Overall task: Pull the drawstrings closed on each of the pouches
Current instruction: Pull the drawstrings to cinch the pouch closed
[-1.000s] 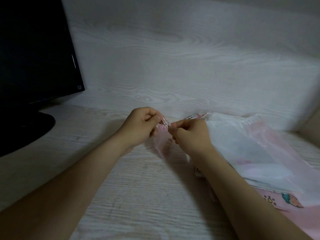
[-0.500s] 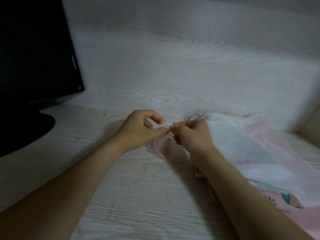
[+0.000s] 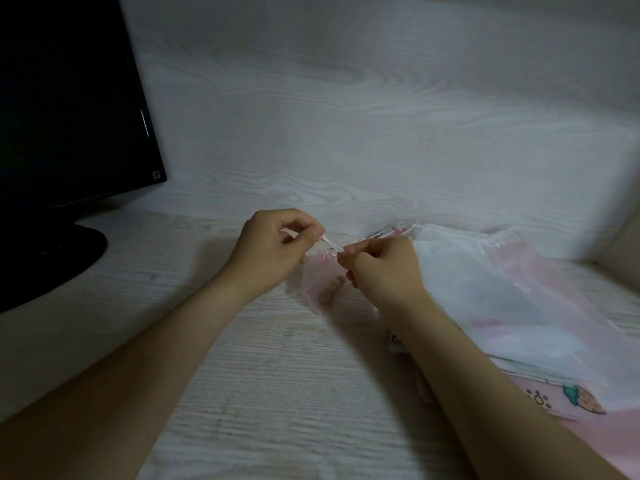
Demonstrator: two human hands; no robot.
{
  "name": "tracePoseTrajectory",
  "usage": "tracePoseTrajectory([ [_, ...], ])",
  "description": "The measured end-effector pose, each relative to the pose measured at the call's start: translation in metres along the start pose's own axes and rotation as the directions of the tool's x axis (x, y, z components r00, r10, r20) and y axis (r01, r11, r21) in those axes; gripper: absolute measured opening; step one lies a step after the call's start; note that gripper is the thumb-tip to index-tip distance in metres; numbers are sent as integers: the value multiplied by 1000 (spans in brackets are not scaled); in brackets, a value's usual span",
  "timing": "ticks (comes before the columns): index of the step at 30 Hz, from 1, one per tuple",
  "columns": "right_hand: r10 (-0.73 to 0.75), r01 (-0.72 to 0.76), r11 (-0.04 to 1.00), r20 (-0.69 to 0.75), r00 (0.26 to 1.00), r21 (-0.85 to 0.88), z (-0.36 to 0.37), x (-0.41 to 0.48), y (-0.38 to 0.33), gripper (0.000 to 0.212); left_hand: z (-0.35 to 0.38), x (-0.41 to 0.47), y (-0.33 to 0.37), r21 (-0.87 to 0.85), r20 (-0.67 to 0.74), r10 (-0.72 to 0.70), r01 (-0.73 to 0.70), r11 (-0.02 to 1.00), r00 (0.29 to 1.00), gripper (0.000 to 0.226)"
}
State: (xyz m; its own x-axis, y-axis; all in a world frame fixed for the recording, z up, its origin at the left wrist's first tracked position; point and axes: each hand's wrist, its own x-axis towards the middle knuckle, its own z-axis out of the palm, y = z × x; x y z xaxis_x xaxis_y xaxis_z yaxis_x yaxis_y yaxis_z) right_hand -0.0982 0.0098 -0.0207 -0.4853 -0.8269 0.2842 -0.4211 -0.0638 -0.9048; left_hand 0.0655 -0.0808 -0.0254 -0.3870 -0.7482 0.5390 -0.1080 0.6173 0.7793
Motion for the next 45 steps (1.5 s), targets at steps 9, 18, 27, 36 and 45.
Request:
tracePoseTrajectory([
  [9, 13, -13, 1000, 5, 1000, 27, 1, 2, 3, 30, -1, -1, -2, 118, 31, -78, 74, 990, 996, 31],
  [18, 49, -54, 993, 47, 998, 101, 0, -2, -3, 14, 5, -1, -9, 31, 150, 2, -7, 999, 989, 16],
  [27, 40, -53, 981, 69, 997, 188, 0, -4, -3, 17, 2, 2, -13, 202, 59, 8, -20, 979, 998, 23],
  [36, -88, 69, 955, -52, 995, -287, -5, -7, -7, 14, -1, 1, -14, 396, 0, -58, 53, 917, 998, 27],
  [45, 94, -95, 995, 26, 995, 36, 5, -7, -6, 14, 3, -2, -20, 486, -66, -15, 45, 873, 998, 28],
])
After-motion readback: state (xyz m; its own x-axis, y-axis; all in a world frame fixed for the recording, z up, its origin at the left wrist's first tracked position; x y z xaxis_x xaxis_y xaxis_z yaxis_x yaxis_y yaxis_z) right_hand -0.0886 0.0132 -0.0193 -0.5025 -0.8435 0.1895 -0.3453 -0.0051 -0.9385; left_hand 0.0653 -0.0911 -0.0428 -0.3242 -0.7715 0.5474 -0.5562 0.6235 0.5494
